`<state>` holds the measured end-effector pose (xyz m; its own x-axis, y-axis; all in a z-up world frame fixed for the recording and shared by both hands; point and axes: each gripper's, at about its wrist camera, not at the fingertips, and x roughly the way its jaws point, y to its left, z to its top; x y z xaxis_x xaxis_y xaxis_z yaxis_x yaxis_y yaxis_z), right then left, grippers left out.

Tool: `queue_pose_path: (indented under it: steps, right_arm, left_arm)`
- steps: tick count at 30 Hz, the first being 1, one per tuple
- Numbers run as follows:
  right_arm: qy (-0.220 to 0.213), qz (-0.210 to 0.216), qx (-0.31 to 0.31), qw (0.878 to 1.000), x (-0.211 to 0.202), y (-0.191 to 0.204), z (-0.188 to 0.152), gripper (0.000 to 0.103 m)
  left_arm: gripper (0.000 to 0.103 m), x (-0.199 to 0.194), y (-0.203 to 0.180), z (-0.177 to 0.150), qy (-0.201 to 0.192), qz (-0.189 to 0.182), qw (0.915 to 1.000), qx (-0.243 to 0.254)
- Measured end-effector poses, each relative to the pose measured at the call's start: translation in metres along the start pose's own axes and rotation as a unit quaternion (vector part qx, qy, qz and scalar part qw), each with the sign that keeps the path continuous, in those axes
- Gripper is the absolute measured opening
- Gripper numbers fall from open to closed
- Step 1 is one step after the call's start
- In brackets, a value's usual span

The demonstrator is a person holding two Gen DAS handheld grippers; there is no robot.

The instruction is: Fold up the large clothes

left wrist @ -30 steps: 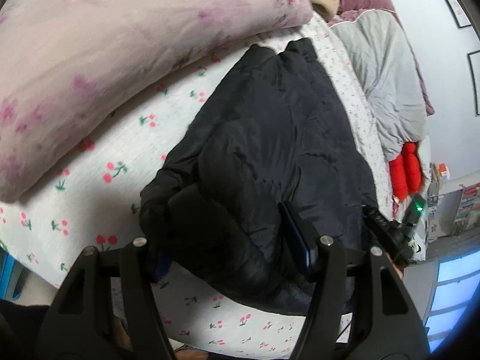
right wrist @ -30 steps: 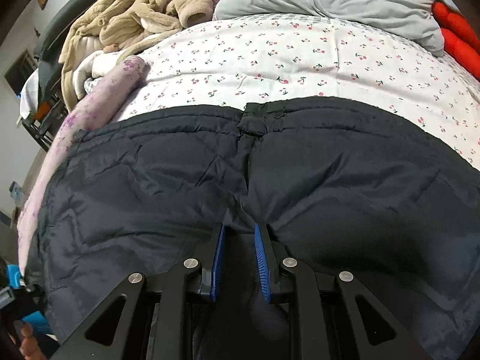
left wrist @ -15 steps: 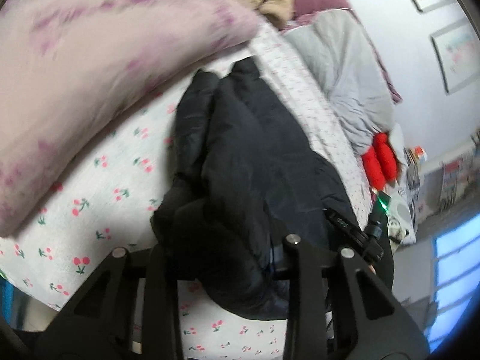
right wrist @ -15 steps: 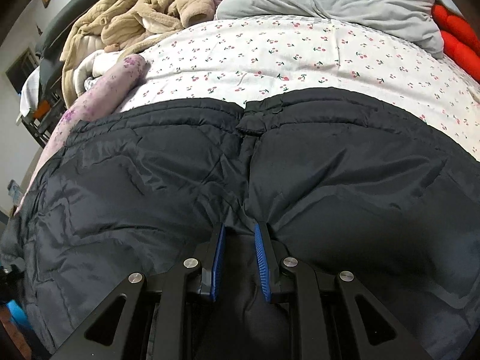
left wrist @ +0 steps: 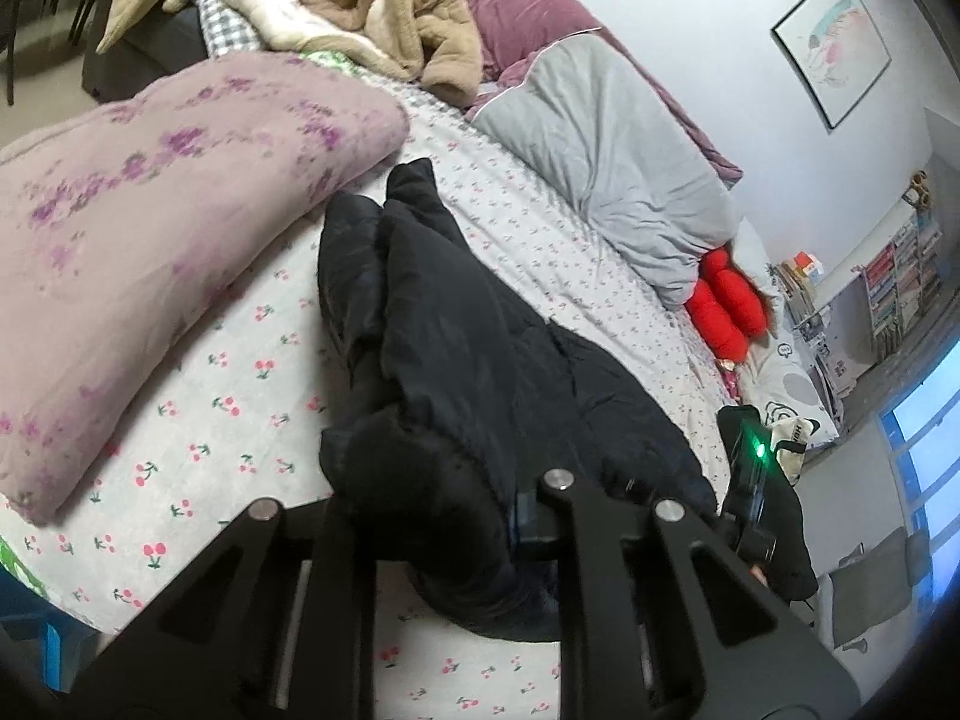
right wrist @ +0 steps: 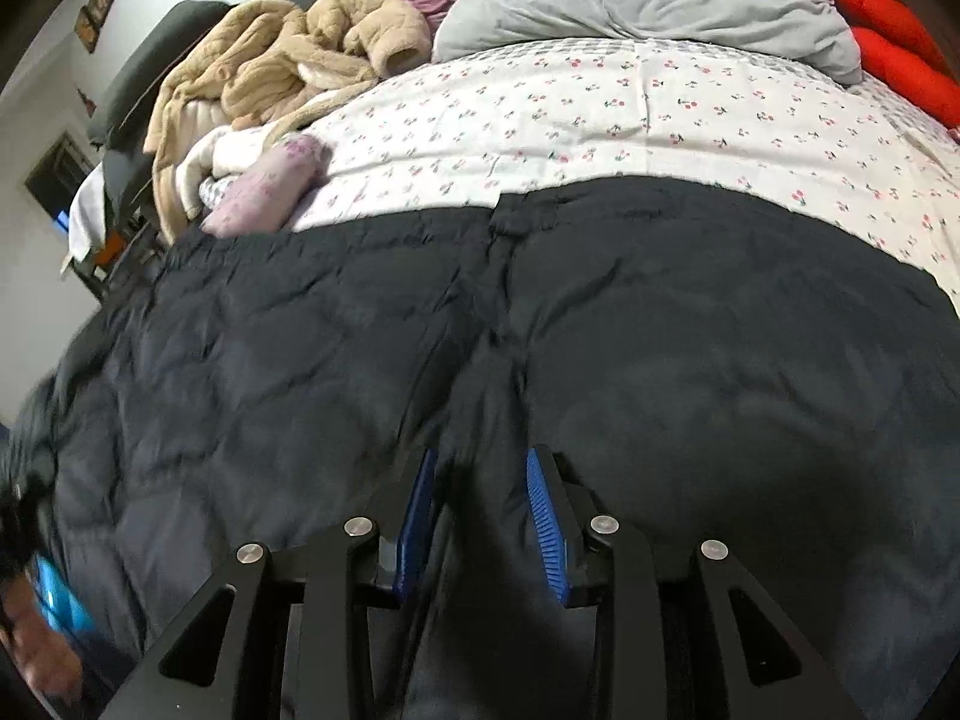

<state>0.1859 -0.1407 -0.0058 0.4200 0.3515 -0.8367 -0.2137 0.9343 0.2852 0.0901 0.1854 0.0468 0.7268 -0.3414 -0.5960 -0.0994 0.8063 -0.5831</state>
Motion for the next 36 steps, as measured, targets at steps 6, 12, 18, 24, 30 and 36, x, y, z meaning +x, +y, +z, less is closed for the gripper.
queue_pose_path:
  steps: [6,12,18,24,30,36]
  right_arm:
    - [0.031,0.009,-0.036,0.999,-0.01,0.012,-0.036,0.033]
    - [0.015,0.016,-0.027,0.999,-0.032,-0.018,-0.047,0.033]
    - [-0.012,-0.064,0.029,0.997,-0.055,-0.085,-0.049,0.033]
    - [-0.039,-0.08,0.098,0.991,-0.096,-0.154,-0.066,0.034]
    - [-0.034,-0.069,0.158,0.984,-0.103,-0.199,-0.077,0.037]
    - [-0.012,-0.077,0.144,0.987,-0.078,-0.182,-0.075,0.046]
  left_arm:
    - [0.018,-0.012,-0.029,0.002,-0.023,-0.019,0.9993,0.021]
    - [0.017,-0.017,-0.064,-0.004,-0.055,-0.007,0.9963,0.066]
    - [0.017,-0.02,-0.085,-0.009,-0.066,-0.011,0.9937,0.09]
    - [0.017,-0.025,-0.098,-0.016,-0.073,-0.013,0.9914,0.108]
    - [0.017,-0.024,-0.127,-0.019,-0.072,-0.033,0.9883,0.131]
    - [0.017,-0.014,-0.188,-0.036,-0.065,-0.061,0.9814,0.17]
